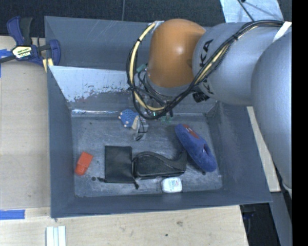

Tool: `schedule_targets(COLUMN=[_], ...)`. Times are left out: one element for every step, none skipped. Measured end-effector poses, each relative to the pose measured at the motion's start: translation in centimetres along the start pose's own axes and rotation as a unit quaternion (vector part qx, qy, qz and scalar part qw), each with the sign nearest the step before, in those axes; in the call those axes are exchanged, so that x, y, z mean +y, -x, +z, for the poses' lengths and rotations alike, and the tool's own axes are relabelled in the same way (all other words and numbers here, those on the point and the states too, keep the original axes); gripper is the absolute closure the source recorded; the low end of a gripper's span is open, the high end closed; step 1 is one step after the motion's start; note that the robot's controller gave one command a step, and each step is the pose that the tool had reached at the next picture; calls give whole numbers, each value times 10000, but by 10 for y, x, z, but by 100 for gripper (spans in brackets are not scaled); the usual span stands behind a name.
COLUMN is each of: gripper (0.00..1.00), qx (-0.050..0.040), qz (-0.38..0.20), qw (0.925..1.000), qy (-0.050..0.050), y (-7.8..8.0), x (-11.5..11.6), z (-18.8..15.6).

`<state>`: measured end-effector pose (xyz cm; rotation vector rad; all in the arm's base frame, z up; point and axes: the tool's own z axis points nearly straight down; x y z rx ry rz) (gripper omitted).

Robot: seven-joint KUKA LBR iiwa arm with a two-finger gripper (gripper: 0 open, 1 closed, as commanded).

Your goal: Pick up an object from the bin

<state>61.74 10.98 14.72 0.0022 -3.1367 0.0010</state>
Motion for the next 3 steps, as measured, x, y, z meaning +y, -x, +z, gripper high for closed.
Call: schedule_targets(gripper=[0,100,100], qx=[-3,-38,-83], qz=[193,187,731], qw=[9998,9998,9973], qy=[-3,6,15], y=[4,6,-4], x=[-31,-29,-32], z=[81,77,-65])
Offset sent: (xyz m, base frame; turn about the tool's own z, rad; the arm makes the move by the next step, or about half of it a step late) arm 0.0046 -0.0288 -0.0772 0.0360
